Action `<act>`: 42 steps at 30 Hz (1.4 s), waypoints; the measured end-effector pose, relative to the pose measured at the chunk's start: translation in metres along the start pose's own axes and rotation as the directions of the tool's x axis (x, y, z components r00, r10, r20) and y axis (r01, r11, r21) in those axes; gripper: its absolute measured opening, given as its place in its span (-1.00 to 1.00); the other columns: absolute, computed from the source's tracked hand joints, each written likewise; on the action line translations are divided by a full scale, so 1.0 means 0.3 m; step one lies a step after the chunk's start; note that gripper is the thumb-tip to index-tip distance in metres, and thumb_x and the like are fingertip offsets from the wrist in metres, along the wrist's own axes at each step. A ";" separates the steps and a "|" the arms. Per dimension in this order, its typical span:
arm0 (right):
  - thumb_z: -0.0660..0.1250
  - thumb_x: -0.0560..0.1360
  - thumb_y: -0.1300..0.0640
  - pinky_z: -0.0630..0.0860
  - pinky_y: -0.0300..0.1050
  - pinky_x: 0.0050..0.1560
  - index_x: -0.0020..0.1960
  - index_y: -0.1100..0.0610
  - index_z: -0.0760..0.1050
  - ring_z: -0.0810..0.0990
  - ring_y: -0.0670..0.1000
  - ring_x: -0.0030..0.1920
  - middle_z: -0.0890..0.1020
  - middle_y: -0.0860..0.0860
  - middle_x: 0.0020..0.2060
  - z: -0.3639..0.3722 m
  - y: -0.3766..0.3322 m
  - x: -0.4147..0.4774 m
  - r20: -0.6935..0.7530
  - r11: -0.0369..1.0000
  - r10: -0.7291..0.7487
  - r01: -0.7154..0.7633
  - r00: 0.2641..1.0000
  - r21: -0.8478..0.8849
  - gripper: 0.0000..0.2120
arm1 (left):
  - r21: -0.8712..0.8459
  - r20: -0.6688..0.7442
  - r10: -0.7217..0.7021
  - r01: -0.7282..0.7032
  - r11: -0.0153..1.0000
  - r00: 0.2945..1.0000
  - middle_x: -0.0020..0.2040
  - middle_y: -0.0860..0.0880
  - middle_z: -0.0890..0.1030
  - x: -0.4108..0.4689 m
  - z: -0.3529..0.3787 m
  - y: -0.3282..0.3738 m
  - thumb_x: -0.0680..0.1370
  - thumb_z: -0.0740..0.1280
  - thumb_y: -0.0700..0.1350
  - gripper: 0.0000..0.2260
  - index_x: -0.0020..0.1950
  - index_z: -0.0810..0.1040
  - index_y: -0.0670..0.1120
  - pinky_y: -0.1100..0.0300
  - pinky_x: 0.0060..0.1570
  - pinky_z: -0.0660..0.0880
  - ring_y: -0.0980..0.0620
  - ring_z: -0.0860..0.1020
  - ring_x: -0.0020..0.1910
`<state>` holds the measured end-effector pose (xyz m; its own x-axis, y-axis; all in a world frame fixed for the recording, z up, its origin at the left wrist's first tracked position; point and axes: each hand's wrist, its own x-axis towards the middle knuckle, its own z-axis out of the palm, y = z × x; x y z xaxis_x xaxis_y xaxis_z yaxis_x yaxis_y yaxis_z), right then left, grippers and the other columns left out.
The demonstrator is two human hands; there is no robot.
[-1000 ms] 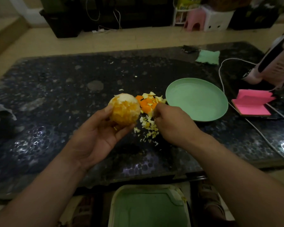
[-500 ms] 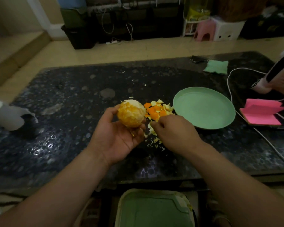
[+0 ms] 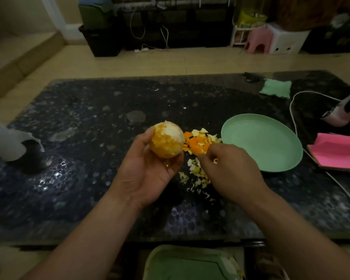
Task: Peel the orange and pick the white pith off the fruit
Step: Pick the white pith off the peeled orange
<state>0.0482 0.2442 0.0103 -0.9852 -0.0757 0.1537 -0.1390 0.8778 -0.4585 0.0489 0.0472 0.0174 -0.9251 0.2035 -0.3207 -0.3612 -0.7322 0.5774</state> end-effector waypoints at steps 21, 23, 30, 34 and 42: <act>0.42 0.61 -0.03 0.59 -0.08 -0.10 0.03 -0.09 0.65 0.63 -0.15 -0.11 0.68 -0.20 -0.14 -0.080 -0.110 -0.054 -0.227 0.919 -0.126 0.199 0.966 0.340 -0.94 | 0.498 0.043 0.375 -0.345 0.795 0.926 0.18 -0.07 0.73 -0.047 0.032 -0.017 0.40 0.60 -0.01 -0.47 0.31 0.55 -0.08 0.09 0.10 0.63 -0.03 0.71 0.13; 0.42 0.63 -0.01 0.59 -0.07 -0.11 0.02 -0.08 0.66 0.63 -0.14 -0.13 0.68 -0.20 -0.15 -0.081 -0.105 -0.051 -0.232 0.922 -0.135 0.208 0.963 0.327 -0.95 | 0.518 0.044 0.390 -0.355 0.778 0.920 0.18 -0.08 0.73 -0.044 0.030 -0.016 0.42 0.56 -0.03 -0.52 0.30 0.56 -0.06 0.06 0.13 0.62 -0.04 0.71 0.14; 0.43 0.63 0.02 0.58 -0.04 -0.14 0.02 -0.03 0.67 0.61 -0.13 -0.17 0.69 -0.18 -0.16 -0.072 -0.097 -0.047 -0.263 0.933 -0.141 0.217 0.954 0.288 -0.94 | 0.591 0.057 0.449 -0.392 0.705 0.892 0.19 -0.06 0.72 -0.051 0.036 -0.025 0.37 0.62 0.05 -0.47 0.29 0.57 0.01 0.05 0.14 0.62 -0.09 0.69 0.20; 0.42 0.63 0.02 0.58 -0.01 -0.16 -0.01 -0.01 0.66 0.60 -0.10 -0.20 0.66 -0.15 -0.19 -0.067 -0.099 -0.052 -0.287 0.946 -0.148 0.220 0.947 0.239 -0.92 | 0.628 0.054 0.472 -0.397 0.669 0.880 0.21 -0.08 0.71 -0.054 0.041 -0.038 0.39 0.62 0.07 -0.49 0.28 0.58 0.04 -0.01 0.18 0.63 -0.11 0.69 0.22; 0.41 0.61 0.11 0.57 -0.03 -0.18 -0.03 0.01 0.62 0.59 -0.08 -0.19 0.63 -0.13 -0.20 -0.083 -0.092 -0.045 -0.304 0.931 -0.127 0.219 0.944 0.291 -0.95 | 0.546 0.024 0.417 -0.361 0.756 0.909 0.21 -0.09 0.72 -0.062 0.060 -0.044 0.39 0.58 0.05 -0.45 0.33 0.56 -0.05 0.04 0.14 0.59 -0.08 0.70 0.18</act>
<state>0.0677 0.2327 0.0427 -0.8822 -0.0396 0.4692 -0.3744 0.6634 -0.6479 0.0686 0.0648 0.0294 -0.9939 -0.1049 -0.0328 -0.0030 -0.2727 0.9621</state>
